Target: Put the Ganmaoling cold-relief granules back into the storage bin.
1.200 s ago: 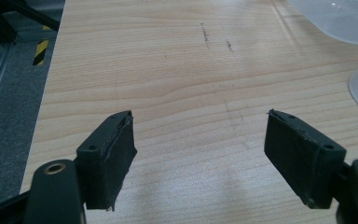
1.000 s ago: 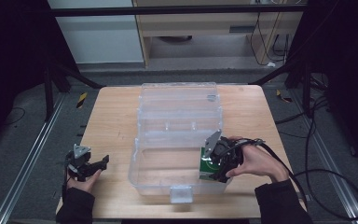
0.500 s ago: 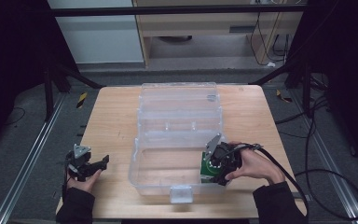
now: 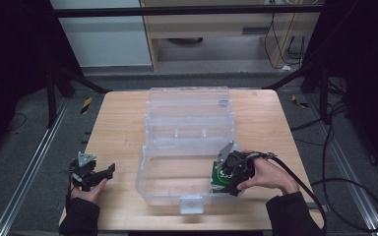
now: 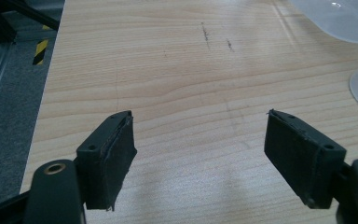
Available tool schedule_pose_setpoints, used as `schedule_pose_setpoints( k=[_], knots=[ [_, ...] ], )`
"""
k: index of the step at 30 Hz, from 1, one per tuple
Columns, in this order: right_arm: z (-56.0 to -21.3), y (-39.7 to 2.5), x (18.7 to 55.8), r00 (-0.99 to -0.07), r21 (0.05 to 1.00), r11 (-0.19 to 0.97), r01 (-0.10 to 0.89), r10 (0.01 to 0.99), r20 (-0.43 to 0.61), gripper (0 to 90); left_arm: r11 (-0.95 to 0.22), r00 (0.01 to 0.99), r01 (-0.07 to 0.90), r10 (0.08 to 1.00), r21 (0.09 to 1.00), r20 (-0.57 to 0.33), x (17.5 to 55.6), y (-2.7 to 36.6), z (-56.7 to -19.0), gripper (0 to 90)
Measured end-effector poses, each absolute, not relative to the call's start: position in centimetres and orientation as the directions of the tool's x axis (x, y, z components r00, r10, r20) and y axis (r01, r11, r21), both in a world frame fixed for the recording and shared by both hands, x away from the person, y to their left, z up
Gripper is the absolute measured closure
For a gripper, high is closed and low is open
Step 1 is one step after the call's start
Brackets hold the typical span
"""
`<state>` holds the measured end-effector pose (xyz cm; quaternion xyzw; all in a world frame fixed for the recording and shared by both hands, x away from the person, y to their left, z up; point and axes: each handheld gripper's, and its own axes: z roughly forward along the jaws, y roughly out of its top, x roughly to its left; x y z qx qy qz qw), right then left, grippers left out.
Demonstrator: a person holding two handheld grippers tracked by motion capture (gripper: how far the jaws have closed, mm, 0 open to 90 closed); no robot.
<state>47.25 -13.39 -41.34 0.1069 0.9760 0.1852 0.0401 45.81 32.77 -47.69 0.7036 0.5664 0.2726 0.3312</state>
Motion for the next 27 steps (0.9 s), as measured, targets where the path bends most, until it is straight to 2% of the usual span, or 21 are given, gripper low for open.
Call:
schedule_pose_setpoints(
  k=[6, 13, 17, 19, 23, 27],
  knots=[
    [-41.0, -13.6, 47.3, -0.972, 0.383, 0.900, 0.209, 0.234, -0.020, 12.3, -0.140, 0.210, 0.618, 0.978, 0.774, 0.009, 45.8, 32.8, -47.7, 23.5],
    [-39.3, -14.8, 46.9, -0.965, 0.455, 0.865, 0.210, 0.259, -0.046, 13.3, -0.141, 0.211, 0.617, 0.977, 0.774, 0.010, 45.8, 32.7, -47.7, 23.5],
    [-38.1, -15.7, 46.2, -0.951, 0.517, 0.827, 0.221, 0.300, -0.074, 9.6, -0.141, 0.210, 0.617, 0.978, 0.774, 0.010, 45.8, 32.7, -47.7, 23.5],
    [-37.4, -16.5, 45.8, -0.933, 0.551, 0.803, 0.228, 0.342, -0.112, 7.8, -0.140, 0.210, 0.616, 0.978, 0.775, 0.010, 45.8, 32.7, -47.7, 23.5],
    [-36.5, -18.5, 45.2, -0.883, 0.641, 0.716, 0.277, 0.453, -0.125, 4.7, -0.140, 0.209, 0.616, 0.978, 0.775, 0.011, 45.7, 32.7, -47.7, 23.5],
    [-36.5, -21.2, 44.6, -0.785, 0.738, 0.586, 0.336, 0.607, -0.125, 3.5, -0.141, 0.209, 0.616, 0.978, 0.775, 0.011, 45.7, 32.7, -47.7, 23.6]
  ],
)
